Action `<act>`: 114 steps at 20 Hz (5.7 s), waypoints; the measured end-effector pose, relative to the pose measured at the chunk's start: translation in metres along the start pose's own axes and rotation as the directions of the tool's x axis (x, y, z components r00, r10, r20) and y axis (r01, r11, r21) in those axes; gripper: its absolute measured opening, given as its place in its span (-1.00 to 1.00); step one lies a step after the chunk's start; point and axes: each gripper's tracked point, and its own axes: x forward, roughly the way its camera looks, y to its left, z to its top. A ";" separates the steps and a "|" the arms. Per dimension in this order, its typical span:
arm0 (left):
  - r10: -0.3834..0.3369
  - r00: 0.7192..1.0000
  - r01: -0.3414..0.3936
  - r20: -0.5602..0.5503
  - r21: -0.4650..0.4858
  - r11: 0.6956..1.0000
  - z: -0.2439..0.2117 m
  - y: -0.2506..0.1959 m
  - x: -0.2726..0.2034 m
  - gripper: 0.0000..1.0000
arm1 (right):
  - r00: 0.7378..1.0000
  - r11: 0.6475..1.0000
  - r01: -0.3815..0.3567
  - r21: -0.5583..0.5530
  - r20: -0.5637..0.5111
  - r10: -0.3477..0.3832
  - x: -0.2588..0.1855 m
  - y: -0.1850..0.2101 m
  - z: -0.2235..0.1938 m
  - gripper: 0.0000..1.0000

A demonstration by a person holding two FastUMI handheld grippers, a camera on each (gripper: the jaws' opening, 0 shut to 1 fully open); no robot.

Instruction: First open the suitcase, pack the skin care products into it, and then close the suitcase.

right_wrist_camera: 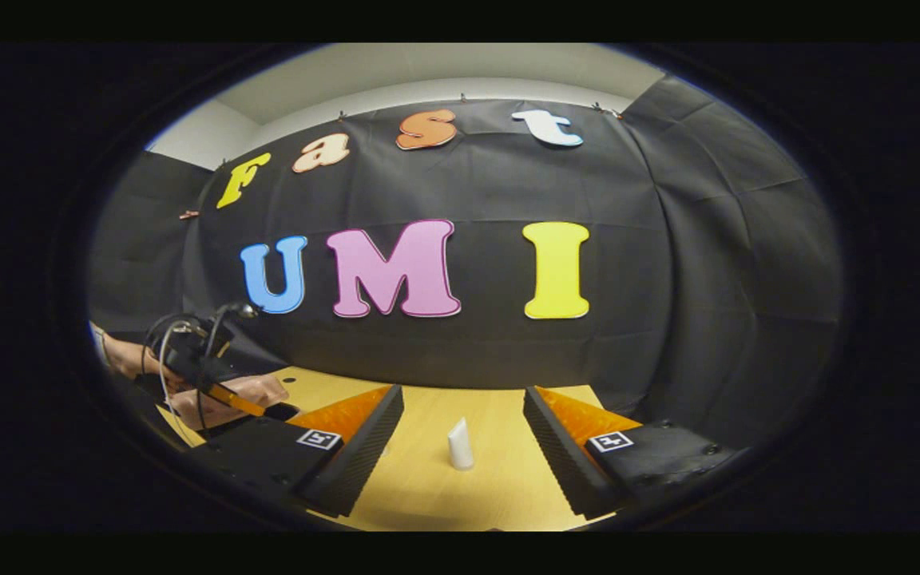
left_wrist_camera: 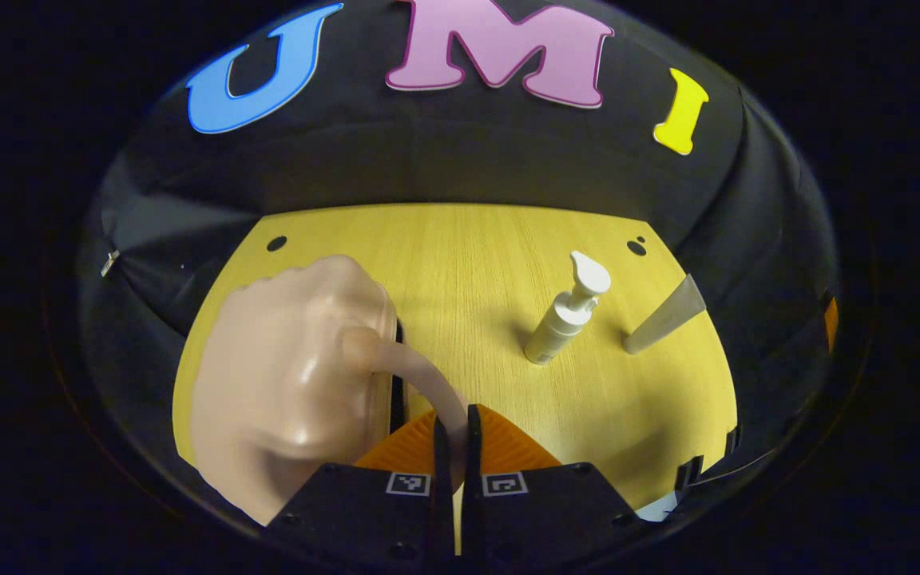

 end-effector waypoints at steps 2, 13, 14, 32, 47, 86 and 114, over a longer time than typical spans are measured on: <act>0.005 0.999 -0.004 0.051 -0.018 1.000 0.022 0.024 -0.027 -0.82 | 1.000 1.000 -0.016 -0.008 0.004 0.016 0.007 0.013 0.003 0.94; 0.136 0.961 -0.104 0.239 -0.144 0.984 0.070 0.246 -0.124 -0.82 | 0.994 0.995 -0.044 -0.094 0.091 0.052 0.036 0.116 0.050 0.96; 0.164 0.955 -0.132 0.249 -0.141 0.981 0.070 0.270 -0.125 -0.82 | 0.994 0.994 -0.043 -0.102 0.091 0.052 0.038 0.123 0.051 0.96; 0.283 0.959 -0.283 -0.017 -0.124 0.951 -0.072 0.548 0.043 -0.78 | 0.994 0.970 0.096 -0.222 -0.023 -0.104 0.060 0.195 0.027 0.93; 0.229 0.824 -0.236 0.518 -0.054 0.970 0.036 0.431 -0.057 0.94 | 0.988 0.965 0.149 -0.214 -0.014 -0.156 0.063 0.180 0.020 0.92; -0.210 0.936 0.133 0.282 0.268 0.954 0.036 -0.164 0.105 0.99 | 0.950 0.988 0.115 -0.101 -0.278 -0.139 0.158 0.006 -0.197 0.94; -0.042 0.829 0.094 -0.557 0.065 0.993 -0.126 0.137 -0.054 0.16 | 0.968 1.000 0.024 0.020 -0.250 -0.018 0.084 0.098 -0.126 -0.39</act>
